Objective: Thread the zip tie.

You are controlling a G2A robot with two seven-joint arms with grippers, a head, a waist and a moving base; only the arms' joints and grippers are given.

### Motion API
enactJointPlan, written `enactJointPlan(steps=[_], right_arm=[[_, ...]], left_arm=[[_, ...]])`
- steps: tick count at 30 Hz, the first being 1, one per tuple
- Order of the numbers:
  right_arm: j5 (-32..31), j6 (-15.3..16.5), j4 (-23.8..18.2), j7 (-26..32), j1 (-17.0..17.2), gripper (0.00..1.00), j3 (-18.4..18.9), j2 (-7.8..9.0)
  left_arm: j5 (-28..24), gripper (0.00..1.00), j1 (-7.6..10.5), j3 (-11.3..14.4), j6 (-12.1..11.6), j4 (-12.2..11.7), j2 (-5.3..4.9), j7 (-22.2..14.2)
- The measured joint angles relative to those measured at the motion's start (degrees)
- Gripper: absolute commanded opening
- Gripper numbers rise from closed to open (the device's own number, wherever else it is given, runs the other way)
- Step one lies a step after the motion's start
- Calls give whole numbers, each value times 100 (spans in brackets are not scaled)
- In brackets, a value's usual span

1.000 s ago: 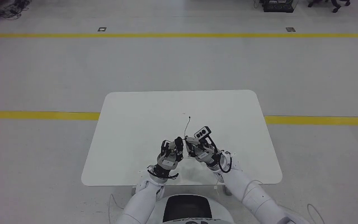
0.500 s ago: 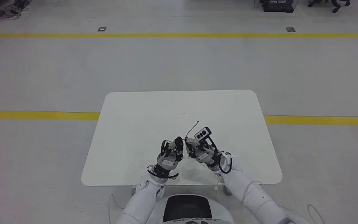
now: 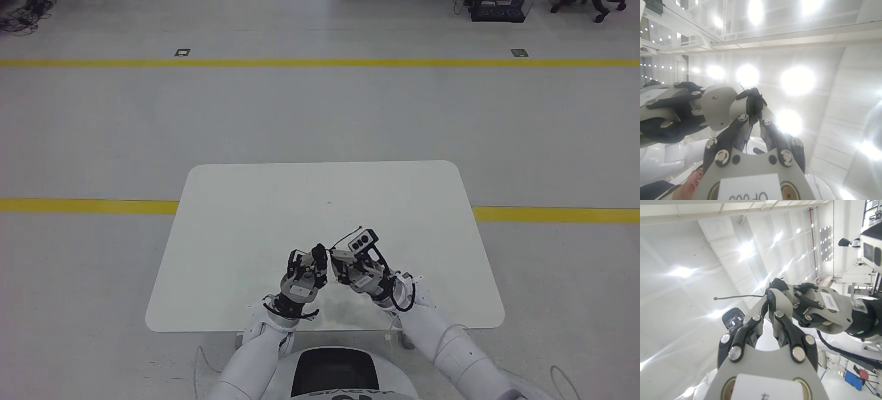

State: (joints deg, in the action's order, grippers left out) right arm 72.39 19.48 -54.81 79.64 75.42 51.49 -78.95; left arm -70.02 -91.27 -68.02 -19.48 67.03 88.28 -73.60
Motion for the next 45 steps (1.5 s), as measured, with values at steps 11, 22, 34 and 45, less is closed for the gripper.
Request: enactJointPlan(steps=[11, 22, 34, 45], right_arm=[[-79, 0, -5, 0, 72, 0, 90, 32], [-101, 0, -25, 0, 140, 0, 182, 69], [-79, 0, 7, 0, 182, 0, 250, 103], [-43, 0, 54, 0, 189, 0, 268, 125]], left_arm=[[-11, 0, -6, 1, 0, 8, -3, -20], [0, 0, -8, 3, 0, 25, -8, -18], [24, 0, -3, 17, 0, 41, -9, -4], [-1, 0, -6, 16, 0, 38, -3, 18]])
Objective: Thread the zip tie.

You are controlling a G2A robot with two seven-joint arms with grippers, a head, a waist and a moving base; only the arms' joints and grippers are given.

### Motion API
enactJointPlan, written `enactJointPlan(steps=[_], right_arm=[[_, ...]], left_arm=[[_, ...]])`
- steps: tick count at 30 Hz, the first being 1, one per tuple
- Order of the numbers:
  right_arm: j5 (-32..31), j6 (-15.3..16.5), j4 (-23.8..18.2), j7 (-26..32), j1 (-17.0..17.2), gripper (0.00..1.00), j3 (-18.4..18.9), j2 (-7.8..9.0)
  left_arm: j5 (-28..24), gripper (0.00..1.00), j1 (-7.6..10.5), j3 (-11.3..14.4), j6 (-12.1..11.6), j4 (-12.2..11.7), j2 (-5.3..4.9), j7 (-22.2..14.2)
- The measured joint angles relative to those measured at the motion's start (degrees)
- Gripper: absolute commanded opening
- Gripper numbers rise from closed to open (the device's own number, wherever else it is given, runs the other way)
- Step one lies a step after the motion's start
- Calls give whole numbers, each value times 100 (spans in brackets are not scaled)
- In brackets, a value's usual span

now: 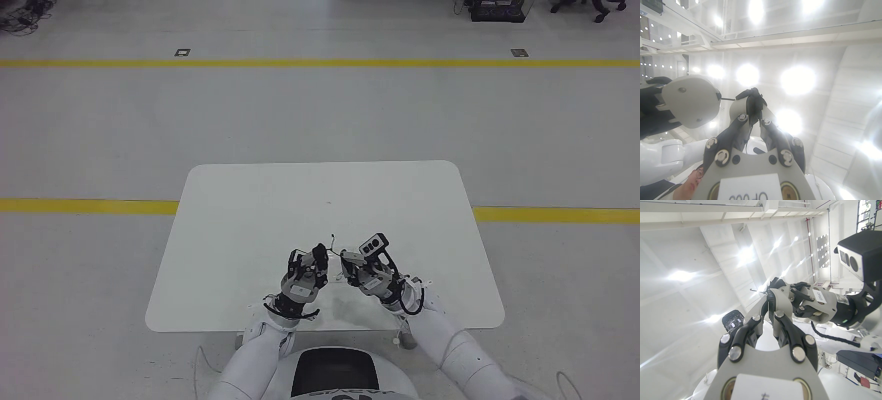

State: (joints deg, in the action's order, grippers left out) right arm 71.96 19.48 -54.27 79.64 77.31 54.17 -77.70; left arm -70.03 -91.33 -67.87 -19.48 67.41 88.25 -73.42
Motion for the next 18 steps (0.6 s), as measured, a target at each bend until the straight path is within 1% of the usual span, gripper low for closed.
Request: enactJointPlan(steps=[18], right_arm=[[54, 0, 95, 0, 16, 0, 0, 8]], left_arm=[[-18, 0, -2, 3, 0, -1, 3, -9]])
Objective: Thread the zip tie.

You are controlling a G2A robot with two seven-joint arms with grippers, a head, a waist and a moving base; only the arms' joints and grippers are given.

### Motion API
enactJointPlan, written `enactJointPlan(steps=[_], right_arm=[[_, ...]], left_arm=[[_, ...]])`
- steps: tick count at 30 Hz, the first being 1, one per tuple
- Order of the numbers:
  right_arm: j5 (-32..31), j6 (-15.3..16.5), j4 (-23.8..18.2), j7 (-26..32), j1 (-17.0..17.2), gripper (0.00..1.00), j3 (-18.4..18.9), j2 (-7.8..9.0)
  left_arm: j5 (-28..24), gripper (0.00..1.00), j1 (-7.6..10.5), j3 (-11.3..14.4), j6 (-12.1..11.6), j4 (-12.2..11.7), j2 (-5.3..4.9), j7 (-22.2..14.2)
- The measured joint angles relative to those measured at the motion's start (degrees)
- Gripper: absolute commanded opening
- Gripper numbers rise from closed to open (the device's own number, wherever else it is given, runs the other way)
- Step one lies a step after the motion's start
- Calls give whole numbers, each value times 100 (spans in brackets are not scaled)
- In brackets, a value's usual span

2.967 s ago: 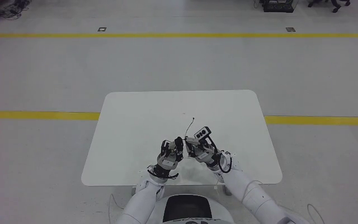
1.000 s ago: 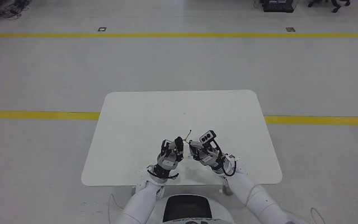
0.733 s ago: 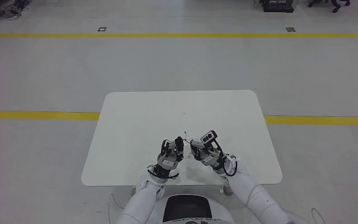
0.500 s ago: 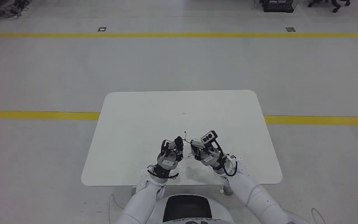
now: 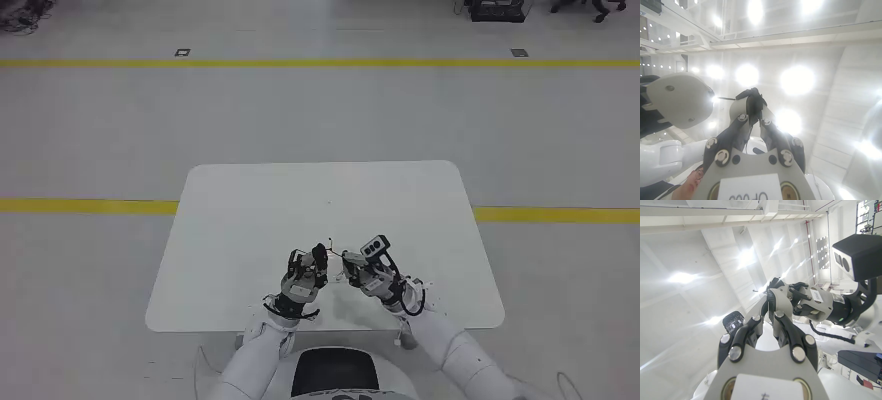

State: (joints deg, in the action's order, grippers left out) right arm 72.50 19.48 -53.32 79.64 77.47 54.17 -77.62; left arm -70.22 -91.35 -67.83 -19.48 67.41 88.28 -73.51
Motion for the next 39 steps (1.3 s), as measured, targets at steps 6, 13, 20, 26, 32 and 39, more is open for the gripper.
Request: enactJointPlan(steps=[6, 13, 20, 26, 32, 39], right_arm=[[13, 0, 40, 0, -8, 0, -5, -3], [22, 0, 81, 0, -17, 0, -14, -7], [23, 0, 126, 0, -19, 0, -19, -14], [18, 0, 158, 0, -18, 0, -8, -15], [15, 0, 190, 0, -14, 0, -1, -21], [7, 0, 221, 0, -20, 0, -5, -31]], left_arm=[[0, 0, 0, 0, 0, 0, 0, 0], [0, 0, 0, 0, 0, 0, 0, 0], [0, 0, 0, 0, 0, 0, 0, 0], [0, 0, 0, 0, 0, 0, 0, 0], [0, 0, 0, 0, 0, 0, 0, 0], [0, 0, 0, 0, 0, 0, 0, 0]])
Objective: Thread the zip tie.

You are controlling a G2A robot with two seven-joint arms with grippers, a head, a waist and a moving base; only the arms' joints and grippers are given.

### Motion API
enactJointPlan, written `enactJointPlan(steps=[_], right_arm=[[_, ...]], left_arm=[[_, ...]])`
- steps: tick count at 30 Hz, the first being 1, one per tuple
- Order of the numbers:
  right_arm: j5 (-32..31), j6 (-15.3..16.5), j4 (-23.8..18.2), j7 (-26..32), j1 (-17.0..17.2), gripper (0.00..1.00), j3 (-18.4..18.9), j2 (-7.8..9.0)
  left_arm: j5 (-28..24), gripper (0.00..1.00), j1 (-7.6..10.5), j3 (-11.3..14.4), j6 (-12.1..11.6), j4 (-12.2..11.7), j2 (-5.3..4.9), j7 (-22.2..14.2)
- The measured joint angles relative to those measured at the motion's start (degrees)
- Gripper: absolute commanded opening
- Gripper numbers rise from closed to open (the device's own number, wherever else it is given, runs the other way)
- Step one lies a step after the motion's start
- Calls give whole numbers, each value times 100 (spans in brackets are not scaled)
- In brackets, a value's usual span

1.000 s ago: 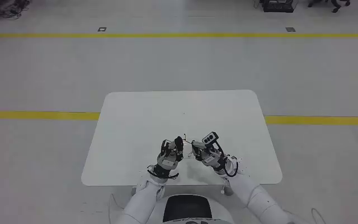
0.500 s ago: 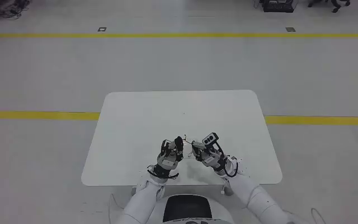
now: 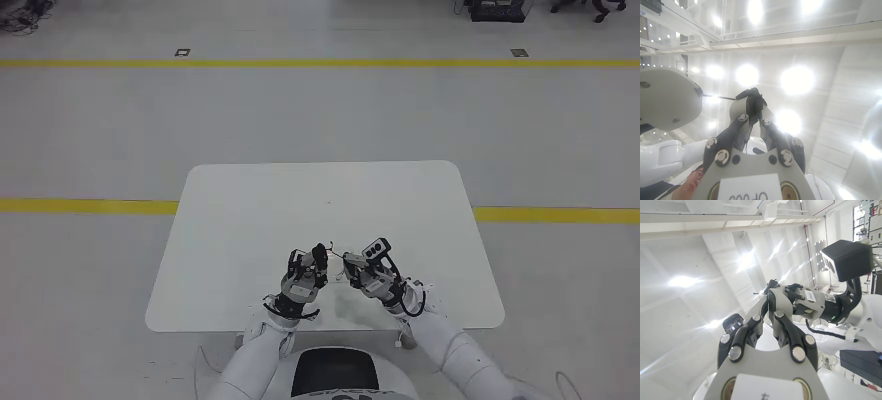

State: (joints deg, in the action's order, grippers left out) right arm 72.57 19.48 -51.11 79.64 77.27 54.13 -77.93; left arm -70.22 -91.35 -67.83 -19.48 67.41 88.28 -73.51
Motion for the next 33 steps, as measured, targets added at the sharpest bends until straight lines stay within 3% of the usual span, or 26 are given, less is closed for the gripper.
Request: enactJointPlan(steps=[33], right_arm=[[-27, 0, 153, 0, 14, 0, 48, -20]], left_arm=[[0, 0, 0, 0, 0, 0, 0, 0]])
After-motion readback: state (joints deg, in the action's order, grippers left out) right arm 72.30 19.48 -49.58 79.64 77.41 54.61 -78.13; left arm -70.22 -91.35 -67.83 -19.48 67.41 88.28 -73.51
